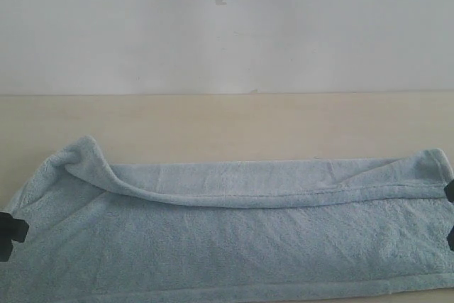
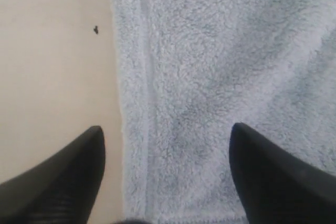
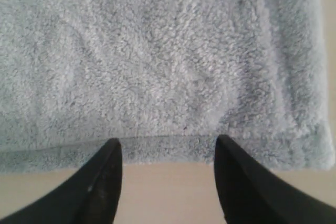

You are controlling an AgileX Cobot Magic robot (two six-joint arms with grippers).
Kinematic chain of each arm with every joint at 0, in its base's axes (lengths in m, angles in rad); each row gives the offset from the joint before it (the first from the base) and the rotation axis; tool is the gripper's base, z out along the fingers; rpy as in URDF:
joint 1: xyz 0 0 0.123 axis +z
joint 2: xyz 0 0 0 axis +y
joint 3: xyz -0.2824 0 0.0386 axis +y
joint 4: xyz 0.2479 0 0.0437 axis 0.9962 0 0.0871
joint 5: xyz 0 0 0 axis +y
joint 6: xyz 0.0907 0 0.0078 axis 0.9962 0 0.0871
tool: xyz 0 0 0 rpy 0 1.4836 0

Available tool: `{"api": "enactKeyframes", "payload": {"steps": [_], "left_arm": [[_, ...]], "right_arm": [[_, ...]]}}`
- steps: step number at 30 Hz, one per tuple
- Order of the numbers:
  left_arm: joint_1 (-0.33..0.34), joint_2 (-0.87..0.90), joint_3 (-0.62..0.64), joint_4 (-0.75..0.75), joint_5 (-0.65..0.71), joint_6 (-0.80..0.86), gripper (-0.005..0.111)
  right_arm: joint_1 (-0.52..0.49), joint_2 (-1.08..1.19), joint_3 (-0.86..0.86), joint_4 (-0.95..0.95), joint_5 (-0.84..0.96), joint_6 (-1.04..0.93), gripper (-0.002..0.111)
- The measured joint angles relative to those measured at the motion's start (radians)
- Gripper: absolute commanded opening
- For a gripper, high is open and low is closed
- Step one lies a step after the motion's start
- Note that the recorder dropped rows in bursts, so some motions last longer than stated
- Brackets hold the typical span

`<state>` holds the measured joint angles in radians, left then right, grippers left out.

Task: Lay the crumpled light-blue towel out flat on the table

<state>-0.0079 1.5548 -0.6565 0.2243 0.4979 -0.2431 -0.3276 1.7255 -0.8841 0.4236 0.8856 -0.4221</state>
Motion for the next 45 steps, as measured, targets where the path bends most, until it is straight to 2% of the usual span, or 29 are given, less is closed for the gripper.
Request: {"api": "enactKeyframes", "payload": {"steps": [5, 9, 13, 16, 20, 26, 29, 32, 36, 38, 40, 41, 45], "left_arm": [[0.039, 0.067, 0.000, -0.011, -0.021, -0.026, 0.064], [0.042, 0.080, 0.000, -0.018, -0.035, -0.030, 0.064], [0.042, 0.080, 0.000, -0.018, -0.044, -0.030, 0.064], [0.043, 0.080, 0.000, -0.018, -0.054, -0.030, 0.064], [0.043, 0.110, 0.000, -0.018, -0.063, -0.030, 0.064], [0.043, 0.148, 0.000, -0.020, -0.072, -0.028, 0.064], [0.043, 0.152, -0.002, -0.022, -0.072, -0.028, 0.060], [0.043, 0.165, -0.004, -0.039, -0.070, -0.028, 0.047], [0.041, 0.185, -0.012, -0.082, -0.066, -0.028, 0.024], [0.041, 0.189, -0.016, -0.100, -0.067, -0.026, 0.014], [0.041, 0.191, -0.020, -0.107, -0.070, -0.026, 0.004], [0.041, 0.191, -0.025, -0.107, -0.068, -0.026, 0.004], [0.041, 0.189, -0.062, -0.108, -0.026, -0.018, 0.004]], "right_arm": [[0.000, 0.000, 0.000, -0.029, -0.067, -0.030, 0.071], [0.000, 0.000, 0.000, -0.096, -0.158, -0.013, 0.071], [0.000, 0.000, 0.000, -0.225, -0.255, 0.100, 0.071], [0.000, 0.000, 0.000, -0.326, -0.262, 0.217, 0.071], [0.000, 0.000, 0.027, -0.354, -0.256, 0.263, 0.071], [0.000, 0.000, 0.085, -0.350, -0.257, 0.277, 0.055], [0.000, 0.000, 0.102, -0.312, -0.264, 0.279, 0.051], [0.000, 0.000, 0.104, -0.263, -0.266, 0.254, 0.051], [0.000, -0.002, 0.117, -0.205, -0.271, 0.210, 0.049], [0.000, -0.002, 0.136, -0.201, -0.279, 0.200, 0.035], [0.000, -0.002, 0.147, -0.196, -0.285, 0.195, 0.011], [0.000, -0.002, 0.149, -0.196, -0.287, 0.195, -0.001], [0.000, -0.016, 0.149, -0.180, -0.290, 0.195, 0.000]]}}
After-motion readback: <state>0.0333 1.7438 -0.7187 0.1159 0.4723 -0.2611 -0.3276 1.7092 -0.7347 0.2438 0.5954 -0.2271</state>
